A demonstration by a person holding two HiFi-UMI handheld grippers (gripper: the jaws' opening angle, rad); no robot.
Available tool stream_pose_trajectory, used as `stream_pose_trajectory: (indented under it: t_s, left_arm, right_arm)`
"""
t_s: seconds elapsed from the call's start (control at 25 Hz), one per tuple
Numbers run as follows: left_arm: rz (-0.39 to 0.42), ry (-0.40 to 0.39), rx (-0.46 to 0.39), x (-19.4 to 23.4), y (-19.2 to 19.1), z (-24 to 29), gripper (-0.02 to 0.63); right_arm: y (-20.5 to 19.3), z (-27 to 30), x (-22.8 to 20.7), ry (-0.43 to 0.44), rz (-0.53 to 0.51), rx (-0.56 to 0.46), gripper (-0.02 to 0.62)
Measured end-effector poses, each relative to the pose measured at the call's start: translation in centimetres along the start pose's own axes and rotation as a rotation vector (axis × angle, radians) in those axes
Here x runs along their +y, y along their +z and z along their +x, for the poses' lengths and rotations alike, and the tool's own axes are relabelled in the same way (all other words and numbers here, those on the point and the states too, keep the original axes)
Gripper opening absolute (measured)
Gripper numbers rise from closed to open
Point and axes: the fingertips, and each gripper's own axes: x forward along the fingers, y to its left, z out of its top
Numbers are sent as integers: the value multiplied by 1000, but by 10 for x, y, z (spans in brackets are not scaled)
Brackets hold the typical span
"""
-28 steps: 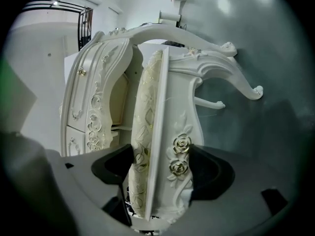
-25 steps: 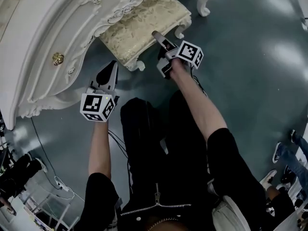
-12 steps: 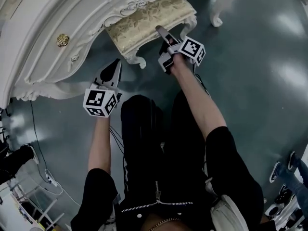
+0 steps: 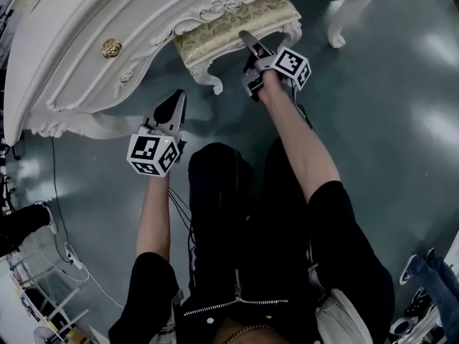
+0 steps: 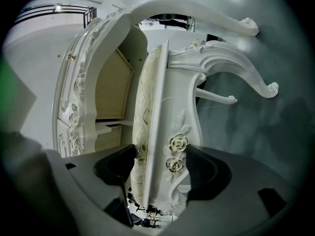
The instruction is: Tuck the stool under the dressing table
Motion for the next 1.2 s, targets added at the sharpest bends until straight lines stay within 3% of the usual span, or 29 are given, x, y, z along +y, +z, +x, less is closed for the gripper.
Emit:
stream_pose_trajectory:
  t_s: [0.52, 0.6, 0.64, 0.68, 0.84, 0.92, 1.08, 1.2]
  left_arm:
    - [1, 11, 18, 12, -13, -11, 21]
    - [2, 3, 13, 11, -12, -10, 21]
    - [4, -1, 10, 10, -11, -9, 21]
    - [6, -6, 5, 8, -10, -8, 21]
    - [23, -41, -3, -2, -3, -3, 21]
    - [20, -56, 0, -7, 4, -2, 21]
    - [13, -81, 20, -22, 31, -5, 21]
    - [12, -107, 52, -35, 66, -17, 21]
  right_arm:
    - [19, 12, -2, 8, -12, -13, 333]
    - [16, 8, 0, 15, -56, 12, 321]
    - [15, 4, 3, 20, -111, 20, 295]
    - [15, -2, 8, 23, -190, 22, 211]
    - [17, -25, 29, -12, -532, 31, 95]
    - [16, -34, 41, -47, -670, 50, 6]
    - [7, -55, 73, -134, -916, 117, 6]
    - [-3, -71, 112, -189, -1015, 162, 6]
